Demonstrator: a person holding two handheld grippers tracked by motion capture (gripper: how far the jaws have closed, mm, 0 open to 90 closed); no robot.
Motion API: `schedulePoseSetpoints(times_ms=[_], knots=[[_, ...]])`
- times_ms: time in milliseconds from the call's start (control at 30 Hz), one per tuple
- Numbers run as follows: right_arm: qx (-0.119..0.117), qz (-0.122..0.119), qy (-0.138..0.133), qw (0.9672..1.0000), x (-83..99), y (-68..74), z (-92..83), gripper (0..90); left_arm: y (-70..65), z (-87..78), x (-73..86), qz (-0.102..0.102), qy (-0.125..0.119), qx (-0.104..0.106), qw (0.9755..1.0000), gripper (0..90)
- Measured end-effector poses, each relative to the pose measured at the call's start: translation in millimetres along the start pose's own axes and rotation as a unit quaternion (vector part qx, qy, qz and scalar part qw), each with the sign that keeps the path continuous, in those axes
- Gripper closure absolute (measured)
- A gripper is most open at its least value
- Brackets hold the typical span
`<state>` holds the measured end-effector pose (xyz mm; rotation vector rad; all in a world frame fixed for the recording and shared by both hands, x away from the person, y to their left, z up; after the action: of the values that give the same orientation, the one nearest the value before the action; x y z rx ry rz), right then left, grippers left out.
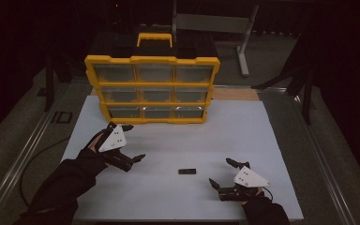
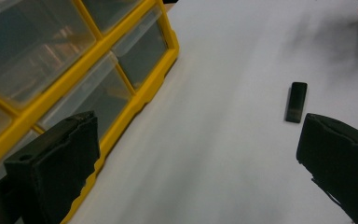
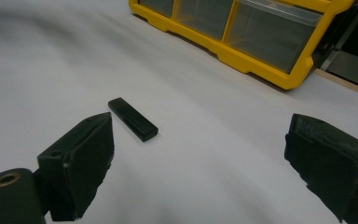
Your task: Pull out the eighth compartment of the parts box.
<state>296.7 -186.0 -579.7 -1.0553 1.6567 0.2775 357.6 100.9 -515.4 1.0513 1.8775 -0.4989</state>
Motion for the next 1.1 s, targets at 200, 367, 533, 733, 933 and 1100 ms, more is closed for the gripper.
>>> schedulePoseSetpoints(times_ms=[200, 367, 533, 733, 933, 1100], knots=[[-0.001, 0.003, -0.002, 1.0000, -0.8, 0.9, 0.0, 8.4, 8.7, 8.4, -11.6, 0.017, 0.001, -0.009, 0.9998, 0.4], [-0.002, 0.000, -0.002, 1.0000, -0.7, 1.1, 0.0, 8.4, 12.6, 16.8, -20.0, 0.032, 0.002, -0.011, 0.9994, 0.4], [-0.002, 0.000, -0.003, 1.0000, -1.1, 1.1, -0.2, 8.4, 18.1, 26.2, -24.9, 0.045, 0.002, -0.014, 0.9989, 0.4], [-0.002, 0.000, -0.004, 1.0000, -1.1, 0.7, -0.3, 8.4, 24.2, 37.4, -29.8, 0.057, 0.002, -0.017, 0.9982, 0.4], [-0.003, 0.002, -0.006, 1.0000, -1.7, 1.0, -0.7, 8.4, 28.1, 49.5, -31.6, 0.082, 0.010, -0.021, 0.9964, 0.4], [-0.003, 0.004, -0.006, 1.0000, -1.5, 1.0, -0.7, 8.4, 32.2, 58.0, -32.1, 0.098, 0.009, -0.026, 0.9948, 0.4]])
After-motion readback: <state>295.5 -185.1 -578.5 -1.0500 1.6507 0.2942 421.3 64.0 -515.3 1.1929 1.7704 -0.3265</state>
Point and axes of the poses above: each handheld gripper's, and its own axes: z roughly forward along the jaws, x roughly out of its underside, y roughly to its left, the point moved 10 cm from there along z, roughly forward along the jaws, and after that the axes turned 12 degrees about -z, right-handed, at the moved point
